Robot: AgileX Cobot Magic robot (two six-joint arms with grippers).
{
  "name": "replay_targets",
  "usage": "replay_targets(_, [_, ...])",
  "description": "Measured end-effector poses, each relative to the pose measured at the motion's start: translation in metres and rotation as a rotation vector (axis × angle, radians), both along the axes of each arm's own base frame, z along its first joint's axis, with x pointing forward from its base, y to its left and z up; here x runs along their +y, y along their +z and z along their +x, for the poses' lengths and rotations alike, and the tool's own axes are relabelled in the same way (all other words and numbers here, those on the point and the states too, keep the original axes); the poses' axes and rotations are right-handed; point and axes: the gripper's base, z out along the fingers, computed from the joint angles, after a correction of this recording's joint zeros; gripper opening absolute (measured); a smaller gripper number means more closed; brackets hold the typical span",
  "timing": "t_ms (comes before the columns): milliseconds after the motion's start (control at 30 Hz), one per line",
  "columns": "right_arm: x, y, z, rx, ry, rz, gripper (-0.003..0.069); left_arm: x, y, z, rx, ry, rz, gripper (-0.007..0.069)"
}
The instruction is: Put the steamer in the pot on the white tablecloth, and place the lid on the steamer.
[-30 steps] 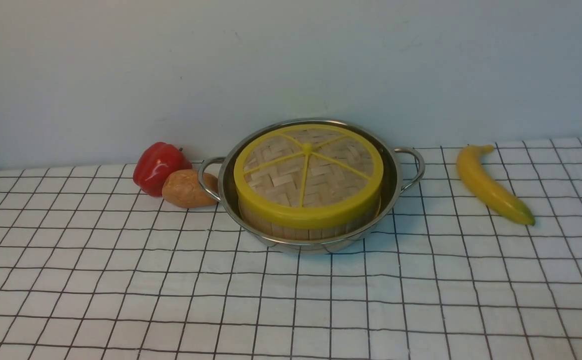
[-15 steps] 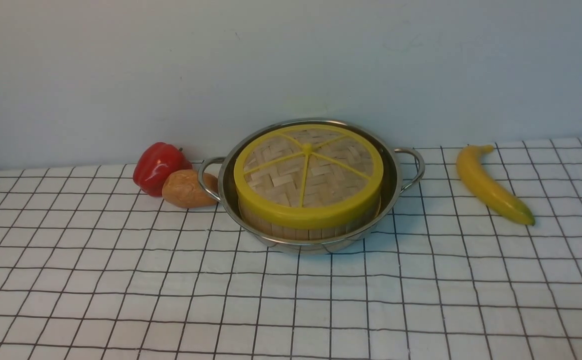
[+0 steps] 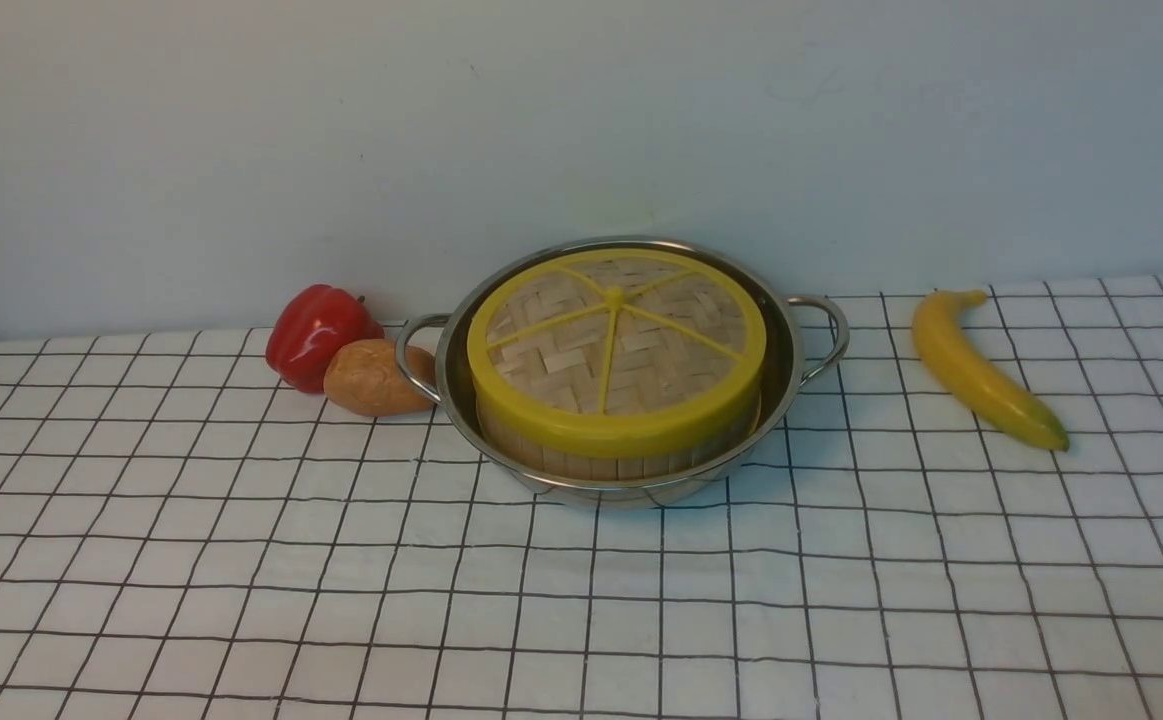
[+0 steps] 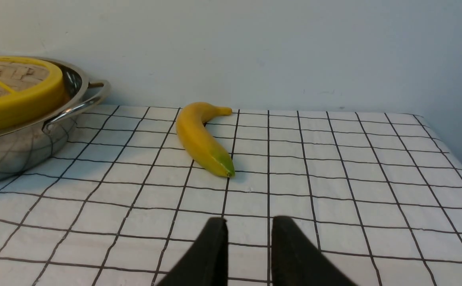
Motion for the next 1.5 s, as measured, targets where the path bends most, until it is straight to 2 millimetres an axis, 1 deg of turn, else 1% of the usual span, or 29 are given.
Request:
replay_targets(600, [0.0,0.0,0.0,0.0,0.0,-0.001,0.0239,0.0,0.0,0.0,0.0,0.0,0.0,0.0243])
replay_targets(1500, [0.0,0.0,0.0,0.0,0.0,-0.001,0.024,0.0,0.0,0.0,0.0,0.0,0.001,0.0243])
